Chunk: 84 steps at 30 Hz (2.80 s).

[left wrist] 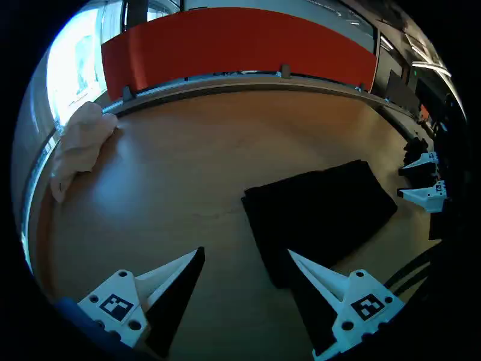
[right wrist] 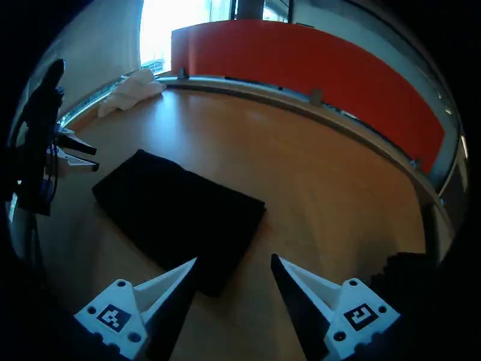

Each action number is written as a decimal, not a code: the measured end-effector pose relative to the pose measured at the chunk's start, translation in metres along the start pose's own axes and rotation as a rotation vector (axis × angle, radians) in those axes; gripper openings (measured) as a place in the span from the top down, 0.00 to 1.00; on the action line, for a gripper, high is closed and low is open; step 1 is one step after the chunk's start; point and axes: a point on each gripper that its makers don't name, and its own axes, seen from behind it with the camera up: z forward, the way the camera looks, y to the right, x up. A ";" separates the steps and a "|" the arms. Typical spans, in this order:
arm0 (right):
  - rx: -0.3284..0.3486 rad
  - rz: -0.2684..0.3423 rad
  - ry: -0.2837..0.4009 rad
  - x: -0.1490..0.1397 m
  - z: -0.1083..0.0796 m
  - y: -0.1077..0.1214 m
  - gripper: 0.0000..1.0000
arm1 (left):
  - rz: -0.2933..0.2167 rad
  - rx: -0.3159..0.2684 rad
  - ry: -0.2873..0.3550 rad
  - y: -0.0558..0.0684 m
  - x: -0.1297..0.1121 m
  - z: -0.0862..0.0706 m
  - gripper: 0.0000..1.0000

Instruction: Fold towel

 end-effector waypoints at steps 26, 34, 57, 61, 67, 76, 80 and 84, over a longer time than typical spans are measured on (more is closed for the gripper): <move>0.141 -0.120 -0.098 -0.034 0.006 -0.021 0.26 | -0.072 0.057 -0.018 -0.008 -0.048 -0.040 0.09; 0.162 -0.145 -0.147 -0.050 0.005 -0.022 0.38 | -0.083 0.059 -0.022 -0.010 -0.054 -0.044 0.09; 0.159 -0.168 -0.136 -0.047 0.005 -0.024 0.95 | -0.098 0.060 -0.014 -0.012 -0.057 -0.054 0.09; 0.152 -0.177 -0.127 -0.043 0.004 -0.023 0.95 | -0.098 0.062 -0.010 -0.012 -0.056 -0.055 0.09; 0.140 -0.188 -0.095 -0.026 -0.001 -0.023 0.95 | -0.106 0.062 -0.007 -0.012 -0.055 -0.059 0.09; 0.122 -0.226 -0.013 0.022 -0.012 -0.028 0.95 | -0.118 0.070 0.003 -0.016 -0.052 -0.067 0.09; 0.125 -0.248 0.030 0.048 -0.015 -0.036 0.95 | -0.128 0.073 0.011 -0.018 -0.049 -0.071 0.09; 0.135 -0.274 0.060 0.070 -0.018 -0.044 0.95 | -0.138 0.071 0.023 -0.018 -0.047 -0.074 0.09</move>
